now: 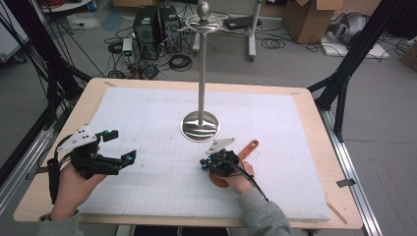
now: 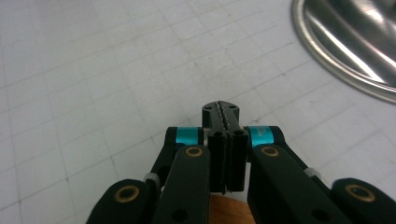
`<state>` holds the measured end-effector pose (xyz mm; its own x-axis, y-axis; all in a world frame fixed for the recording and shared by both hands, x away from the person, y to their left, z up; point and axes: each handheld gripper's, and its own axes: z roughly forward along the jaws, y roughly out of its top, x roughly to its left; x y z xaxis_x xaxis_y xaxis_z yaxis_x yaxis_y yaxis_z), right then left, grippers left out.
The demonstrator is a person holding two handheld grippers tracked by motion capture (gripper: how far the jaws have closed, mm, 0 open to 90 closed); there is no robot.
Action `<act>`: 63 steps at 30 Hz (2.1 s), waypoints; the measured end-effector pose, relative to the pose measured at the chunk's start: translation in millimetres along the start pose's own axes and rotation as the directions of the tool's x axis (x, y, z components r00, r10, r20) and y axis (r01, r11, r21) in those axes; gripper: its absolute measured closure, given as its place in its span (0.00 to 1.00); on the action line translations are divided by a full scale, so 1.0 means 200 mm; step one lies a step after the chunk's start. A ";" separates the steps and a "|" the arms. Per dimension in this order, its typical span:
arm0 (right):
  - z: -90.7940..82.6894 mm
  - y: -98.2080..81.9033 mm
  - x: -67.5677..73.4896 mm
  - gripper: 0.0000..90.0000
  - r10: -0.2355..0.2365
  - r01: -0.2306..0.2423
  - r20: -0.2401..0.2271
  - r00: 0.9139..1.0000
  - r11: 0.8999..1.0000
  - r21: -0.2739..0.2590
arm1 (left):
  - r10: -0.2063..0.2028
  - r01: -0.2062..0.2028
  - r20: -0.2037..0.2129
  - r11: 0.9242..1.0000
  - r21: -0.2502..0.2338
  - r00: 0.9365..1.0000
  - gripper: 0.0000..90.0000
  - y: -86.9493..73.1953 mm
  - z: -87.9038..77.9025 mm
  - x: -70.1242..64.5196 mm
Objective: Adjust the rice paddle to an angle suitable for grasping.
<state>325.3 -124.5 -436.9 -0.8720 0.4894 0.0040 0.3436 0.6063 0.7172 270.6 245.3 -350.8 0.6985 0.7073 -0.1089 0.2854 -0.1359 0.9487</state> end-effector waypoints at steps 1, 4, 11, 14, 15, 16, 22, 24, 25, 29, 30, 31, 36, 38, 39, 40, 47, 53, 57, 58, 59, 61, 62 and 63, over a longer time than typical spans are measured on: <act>0.01 0.00 0.00 1.00 -0.006 0.006 0.000 1.000 1.000 0.009 | -0.002 0.002 -0.003 1.000 0.001 1.000 0.02 0.00 0.00 0.00; 0.02 0.00 0.01 1.00 -0.010 0.010 0.000 1.000 1.000 0.021 | 0.000 0.000 -0.003 1.000 0.001 1.000 0.02 0.00 0.00 0.00; -0.02 -0.03 0.02 1.00 -0.015 0.015 0.005 1.000 0.999 0.034 | 0.001 -0.001 0.009 1.000 -0.001 1.000 0.02 0.01 0.02 0.00; -0.05 -0.07 0.02 1.00 0.004 -0.004 -0.008 1.000 1.000 0.016 | -0.001 0.001 0.016 1.000 -0.004 1.000 0.02 0.01 0.03 0.00; -0.06 -0.09 0.02 1.00 0.002 -0.002 -0.010 1.000 1.000 0.008 | 0.000 0.000 0.021 1.000 -0.003 1.000 0.02 0.02 0.04 0.00; -0.08 -0.11 0.02 1.00 0.017 -0.017 -0.011 1.000 1.000 -0.004 | 0.000 0.000 0.024 1.000 -0.003 1.000 0.02 0.02 0.04 0.00; -0.17 -0.20 0.03 1.00 0.019 -0.019 -0.007 1.000 1.000 0.000 | 0.007 -0.008 0.042 1.000 0.009 0.999 0.02 0.03 0.09 -0.01; -0.20 -0.23 0.03 1.00 0.019 -0.019 -0.008 1.000 1.000 -0.001 | 0.007 -0.008 0.047 1.000 0.012 0.999 0.02 0.03 0.10 -0.02; -0.22 -0.25 0.03 1.00 0.025 -0.025 -0.010 1.000 1.000 0.004 | 0.011 -0.012 0.051 1.000 0.016 0.999 0.02 0.03 0.11 -0.02; -0.30 -0.33 0.05 1.00 0.028 -0.028 -0.011 1.000 1.000 -0.002 | 0.011 -0.012 0.057 1.000 0.022 0.998 0.02 0.03 0.13 -0.02; -0.33 -0.35 0.05 1.00 0.031 -0.031 -0.009 0.999 1.000 0.003 | 0.010 -0.012 0.057 1.000 0.023 0.998 0.02 0.03 0.14 -0.02; -0.35 -0.37 0.05 1.00 0.029 -0.029 -0.009 1.000 1.000 0.003 | 0.010 -0.012 0.059 1.000 0.025 0.998 0.02 0.03 0.14 -0.02; -0.47 -0.49 0.06 1.00 0.041 -0.041 0.007 0.999 0.999 0.005 | 0.011 -0.013 0.067 0.999 0.031 0.998 0.02 0.03 0.17 -0.03; -0.51 -0.53 0.06 1.00 0.055 -0.055 0.003 0.998 0.998 0.000 | 0.015 -0.017 0.070 0.999 0.034 0.997 0.02 0.03 0.18 -0.04; -0.53 -0.55 0.06 1.00 0.060 -0.060 0.002 0.998 0.998 -0.003 | 0.013 -0.016 0.072 0.999 0.036 0.997 0.02 0.03 0.18 -0.04; -0.55 -0.57 0.05 1.00 0.069 -0.069 0.000 0.998 0.998 -0.007 | 0.016 -0.018 0.072 0.999 0.037 0.997 0.02 0.03 0.18 -0.04; -0.62 -0.60 0.01 1.00 0.076 -0.076 -0.003 0.997 0.996 -0.056 | 0.016 -0.020 0.076 0.999 0.040 0.997 0.02 0.03 0.19 -0.05; -0.72 -0.59 -0.14 1.00 0.140 -0.129 0.088 0.986 0.983 -0.129 | 0.013 -0.016 0.074 0.999 0.039 0.997 0.02 0.03 0.19 -0.04; -0.74 -0.62 -0.27 1.00 0.198 -0.179 0.159 0.967 0.976 -0.122 | 0.013 -0.016 0.071 0.999 0.037 0.997 0.02 0.03 0.18 -0.04; -0.73 -0.63 -0.30 1.00 0.214 -0.197 0.172 0.962 0.974 -0.108 | 0.015 -0.018 0.071 0.999 0.037 0.997 0.02 0.03 0.18 -0.04; -0.73 -0.64 -0.32 1.00 0.218 -0.202 0.181 0.959 0.974 -0.103 | 0.015 -0.017 0.068 0.999 0.036 0.998 0.02 0.02 0.17 -0.04; -0.71 -0.65 -0.35 1.00 0.231 -0.219 0.193 0.954 0.972 -0.081 | 0.010 -0.013 0.064 0.999 0.035 0.998 0.02 0.02 0.16 -0.04; -0.70 -0.66 -0.36 1.00 0.238 -0.229 0.203 0.950 0.971 -0.065 | 0.011 -0.014 0.062 0.999 0.036 0.998 0.02 0.02 0.16 -0.03; -0.70 -0.66 -0.37 1.00 0.239 -0.231 0.207 0.949 0.971 -0.062 | 0.009 -0.011 0.059 0.999 0.037 0.998 0.02 0.02 0.16 -0.03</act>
<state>296.8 -328.0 -434.5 -0.6730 0.7390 0.0309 0.5133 0.4365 0.7389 287.4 218.4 -356.0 0.7385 0.6639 -0.1176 0.3015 -0.1692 0.9383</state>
